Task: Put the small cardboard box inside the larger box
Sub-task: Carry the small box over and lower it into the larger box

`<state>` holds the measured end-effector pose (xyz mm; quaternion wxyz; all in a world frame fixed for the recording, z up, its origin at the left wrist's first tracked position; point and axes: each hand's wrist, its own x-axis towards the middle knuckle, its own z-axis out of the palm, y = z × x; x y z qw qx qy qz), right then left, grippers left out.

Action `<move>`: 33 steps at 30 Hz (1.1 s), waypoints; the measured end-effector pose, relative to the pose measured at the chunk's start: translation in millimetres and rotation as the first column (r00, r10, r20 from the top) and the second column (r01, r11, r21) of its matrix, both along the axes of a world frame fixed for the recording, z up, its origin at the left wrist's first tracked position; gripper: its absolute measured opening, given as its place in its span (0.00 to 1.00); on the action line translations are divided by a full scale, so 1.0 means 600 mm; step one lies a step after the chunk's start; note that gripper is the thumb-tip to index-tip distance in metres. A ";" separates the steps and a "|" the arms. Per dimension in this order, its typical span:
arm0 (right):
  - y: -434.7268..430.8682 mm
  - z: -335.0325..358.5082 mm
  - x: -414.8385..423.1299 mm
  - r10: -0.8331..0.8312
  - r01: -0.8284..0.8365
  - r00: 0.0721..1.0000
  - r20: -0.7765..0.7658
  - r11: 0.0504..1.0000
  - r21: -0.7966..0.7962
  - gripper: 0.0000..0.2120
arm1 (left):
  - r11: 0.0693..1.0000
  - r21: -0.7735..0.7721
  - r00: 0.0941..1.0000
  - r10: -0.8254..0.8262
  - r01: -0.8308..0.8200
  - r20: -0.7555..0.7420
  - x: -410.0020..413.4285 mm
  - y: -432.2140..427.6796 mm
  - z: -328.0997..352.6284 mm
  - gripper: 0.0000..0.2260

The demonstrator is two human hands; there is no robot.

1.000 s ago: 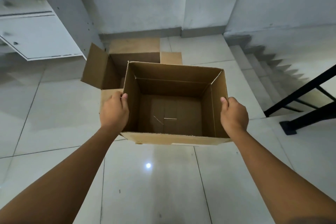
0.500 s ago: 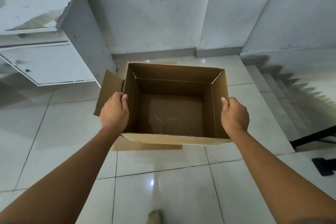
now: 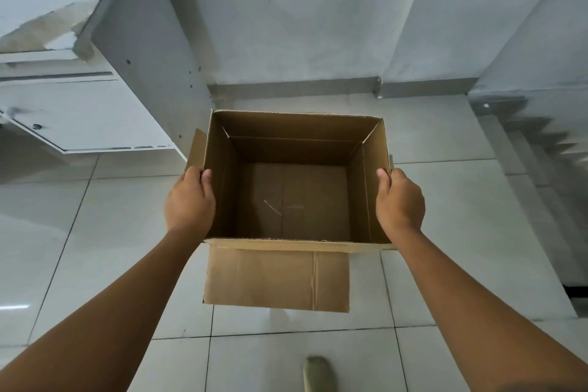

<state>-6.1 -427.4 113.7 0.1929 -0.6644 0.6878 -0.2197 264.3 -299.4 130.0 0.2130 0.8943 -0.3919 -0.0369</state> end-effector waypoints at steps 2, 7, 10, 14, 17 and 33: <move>-0.031 -0.006 0.019 0.031 -0.030 0.999 -0.011 0.999 0.036 0.18 | 0.999 0.038 1.000 0.024 -0.024 0.001 0.022 -0.016 -0.018 0.17; -0.094 -0.015 0.063 0.111 -0.105 0.991 -0.077 0.991 0.079 0.18 | 0.996 0.081 0.999 0.042 -0.042 -0.004 0.063 -0.048 -0.036 0.17; -0.118 -0.023 0.089 0.130 -0.119 0.985 -0.112 0.988 0.098 0.18 | 0.994 0.100 0.999 0.048 -0.046 -0.016 0.077 -0.068 -0.036 0.17; -0.143 -0.030 0.107 0.144 -0.128 0.981 -0.129 0.984 0.126 0.18 | 0.992 0.122 0.999 0.044 -0.042 -0.011 0.099 -0.092 -0.039 0.17; -0.157 -0.038 0.110 0.138 -0.122 0.984 -0.115 0.983 0.134 0.18 | 0.993 0.115 1.000 0.022 -0.021 -0.010 0.111 -0.110 -0.044 0.17; -0.116 -0.234 0.055 0.062 -0.067 0.998 0.030 0.979 0.195 0.15 | 0.986 0.155 0.957 0.097 -0.056 -0.273 0.130 -0.084 -0.219 0.13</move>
